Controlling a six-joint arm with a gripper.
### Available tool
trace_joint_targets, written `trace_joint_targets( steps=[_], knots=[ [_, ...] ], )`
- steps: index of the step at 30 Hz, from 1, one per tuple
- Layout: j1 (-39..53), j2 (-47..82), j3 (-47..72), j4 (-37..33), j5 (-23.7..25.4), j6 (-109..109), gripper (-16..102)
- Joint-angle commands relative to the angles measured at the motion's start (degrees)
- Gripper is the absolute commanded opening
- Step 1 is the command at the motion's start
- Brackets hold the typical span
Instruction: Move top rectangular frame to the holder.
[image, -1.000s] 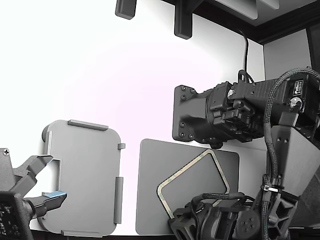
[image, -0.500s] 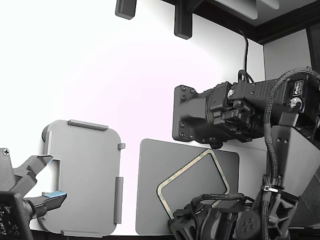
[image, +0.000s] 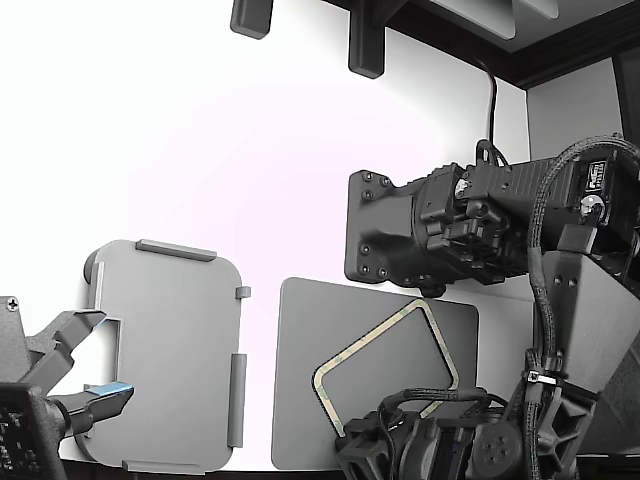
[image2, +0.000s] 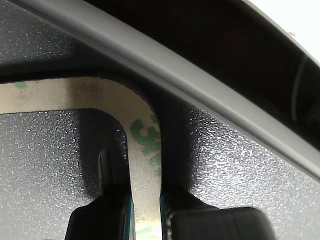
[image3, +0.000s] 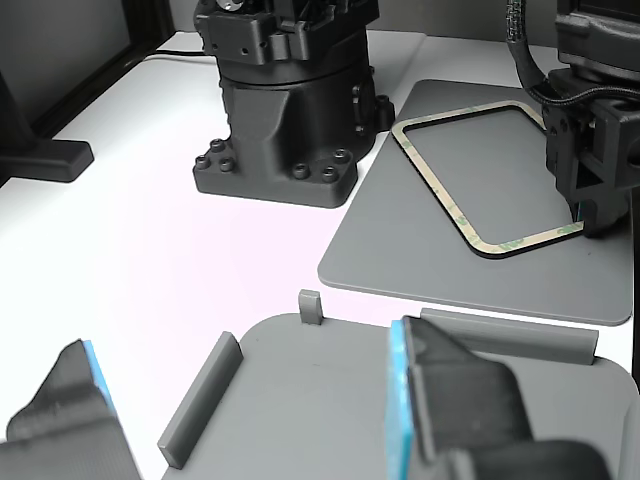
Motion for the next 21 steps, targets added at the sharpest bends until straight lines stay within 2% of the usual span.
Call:
trace_joint_targets(
  steps=[1,6,12,21],
  knots=[
    [-0.5,0.7,-2.5,0.7,0.3,0.4,-10],
    [-0.9,0.9,-8.0,6.3,1.2,4.9,-10],
    [-2.2,0.4,-19.7,19.2,9.0,25.0,-11],
    [-5.3,3.3,-23.1,20.1,15.7,64.2,-11]
  ],
)
